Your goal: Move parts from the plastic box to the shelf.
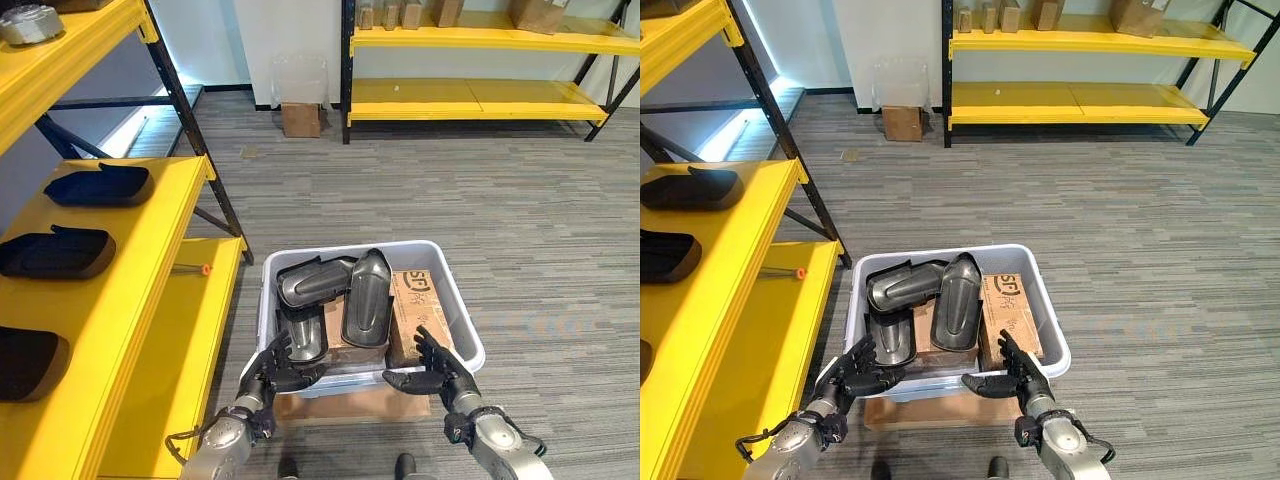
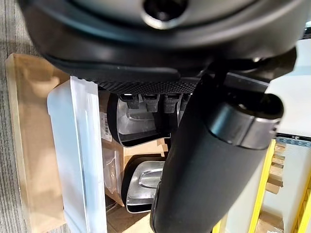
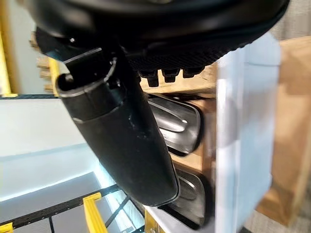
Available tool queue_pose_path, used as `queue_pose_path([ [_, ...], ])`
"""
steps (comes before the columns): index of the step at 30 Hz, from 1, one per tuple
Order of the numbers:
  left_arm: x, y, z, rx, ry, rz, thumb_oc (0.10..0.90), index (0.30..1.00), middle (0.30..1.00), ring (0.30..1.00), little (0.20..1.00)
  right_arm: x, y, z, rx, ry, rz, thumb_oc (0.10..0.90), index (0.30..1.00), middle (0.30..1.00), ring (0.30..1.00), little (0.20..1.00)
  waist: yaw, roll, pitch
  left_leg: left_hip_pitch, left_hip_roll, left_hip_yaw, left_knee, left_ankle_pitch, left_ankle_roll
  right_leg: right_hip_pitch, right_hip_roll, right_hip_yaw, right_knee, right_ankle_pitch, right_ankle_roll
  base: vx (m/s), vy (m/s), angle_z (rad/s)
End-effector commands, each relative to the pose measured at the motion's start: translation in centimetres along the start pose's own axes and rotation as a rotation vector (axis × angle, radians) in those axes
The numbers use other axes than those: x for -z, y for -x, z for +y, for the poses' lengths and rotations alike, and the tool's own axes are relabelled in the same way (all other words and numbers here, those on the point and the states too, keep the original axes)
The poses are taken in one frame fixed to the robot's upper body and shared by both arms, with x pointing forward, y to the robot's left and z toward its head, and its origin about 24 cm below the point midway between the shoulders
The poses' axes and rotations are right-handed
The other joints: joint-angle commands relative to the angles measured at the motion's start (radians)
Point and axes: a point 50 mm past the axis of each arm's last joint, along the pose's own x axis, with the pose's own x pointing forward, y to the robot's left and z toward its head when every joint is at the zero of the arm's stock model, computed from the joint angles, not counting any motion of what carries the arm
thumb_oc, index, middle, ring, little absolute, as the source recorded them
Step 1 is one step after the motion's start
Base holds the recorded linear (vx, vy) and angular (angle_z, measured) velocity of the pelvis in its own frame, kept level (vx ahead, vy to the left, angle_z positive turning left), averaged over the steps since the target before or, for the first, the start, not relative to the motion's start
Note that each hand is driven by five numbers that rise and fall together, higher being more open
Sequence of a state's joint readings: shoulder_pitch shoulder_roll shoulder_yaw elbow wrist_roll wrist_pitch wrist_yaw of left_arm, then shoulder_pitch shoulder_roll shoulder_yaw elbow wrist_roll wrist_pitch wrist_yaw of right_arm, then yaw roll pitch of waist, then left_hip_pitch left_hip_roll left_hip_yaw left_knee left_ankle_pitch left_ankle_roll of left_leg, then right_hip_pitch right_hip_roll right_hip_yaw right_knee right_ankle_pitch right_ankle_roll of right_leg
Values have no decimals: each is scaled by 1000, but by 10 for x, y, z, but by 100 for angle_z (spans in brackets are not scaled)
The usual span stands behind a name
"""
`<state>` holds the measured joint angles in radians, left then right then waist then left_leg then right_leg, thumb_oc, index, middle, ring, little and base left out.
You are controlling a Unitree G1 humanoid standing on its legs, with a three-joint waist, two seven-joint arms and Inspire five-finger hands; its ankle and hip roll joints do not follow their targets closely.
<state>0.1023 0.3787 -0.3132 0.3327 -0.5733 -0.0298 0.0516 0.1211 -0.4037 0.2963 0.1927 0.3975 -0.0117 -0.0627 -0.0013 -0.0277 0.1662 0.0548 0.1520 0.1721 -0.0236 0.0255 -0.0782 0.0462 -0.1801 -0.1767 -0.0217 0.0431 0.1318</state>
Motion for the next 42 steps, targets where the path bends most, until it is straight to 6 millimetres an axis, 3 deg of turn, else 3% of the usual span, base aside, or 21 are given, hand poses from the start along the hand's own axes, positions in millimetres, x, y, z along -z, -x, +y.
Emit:
queue_pose_path([
  [1,-48,-4,-1,49,-42,-232,900,1000,1000,1000,1000,-62,-3,-6,-15,43,-300,900,1000,1000,1000,1000,1,-38,-50,-62,25,-42,147,-94,27,1,-91,-13,88,-49,39,0,0,0],
  [3,-48,-4,-2,50,-40,-232,900,1000,1000,1000,1000,-68,-3,-6,-17,48,-324,900,1000,1000,1000,1000,2,-40,-50,-62,25,-43,145,-93,28,1,-90,-13,88,-48,39,0,0,0],
  [7,-44,-3,-1,54,-43,-218,900,1000,1000,1000,1000,-107,-5,-12,-7,204,-469,900,1000,1000,1000,1000,10,-51,-52,-60,24,-44,137,-93,29,0,-89,-15,80,-42,44,0,0,0],
  [9,-44,-3,-1,57,-43,-217,900,1000,1000,1000,1000,-110,-6,-14,7,210,-480,900,1000,1000,1000,1000,11,-53,-51,-60,23,-45,135,-93,30,1,-88,-14,78,-42,43,0,0,2],
  [14,-41,0,-1,72,-46,-209,900,1000,1000,1000,1000,-142,-18,-5,-19,343,-571,900,1000,1000,1000,1000,36,-62,-46,-76,19,-57,118,-79,27,-2,-87,-26,51,-27,42,-2,0,1],
  [21,-42,2,0,71,-46,-212,900,1000,1000,1000,1000,-154,-33,7,-32,380,-579,900,1000,1000,1000,1000,58,-67,-28,-100,19,-72,129,-74,24,0,-84,-43,44,-26,37,-10,-8,6],
  [29,-51,3,5,61,-56,-236,900,1000,1000,1000,1000,-165,-54,36,-119,440,-559,900,1000,1000,1000,1000,97,-79,26,-177,15,-105,167,-69,23,-27,-83,-68,44,-16,31,-51,-19,16],
  [42,-64,-2,7,31,-50,-284,900,1000,1000,1000,1000,-179,-59,62,-150,477,-609,900,1000,1000,1000,1000,115,-86,109,-253,14,-120,208,-63,22,-85,-86,-74,61,-4,27,-43,-2,3],
])
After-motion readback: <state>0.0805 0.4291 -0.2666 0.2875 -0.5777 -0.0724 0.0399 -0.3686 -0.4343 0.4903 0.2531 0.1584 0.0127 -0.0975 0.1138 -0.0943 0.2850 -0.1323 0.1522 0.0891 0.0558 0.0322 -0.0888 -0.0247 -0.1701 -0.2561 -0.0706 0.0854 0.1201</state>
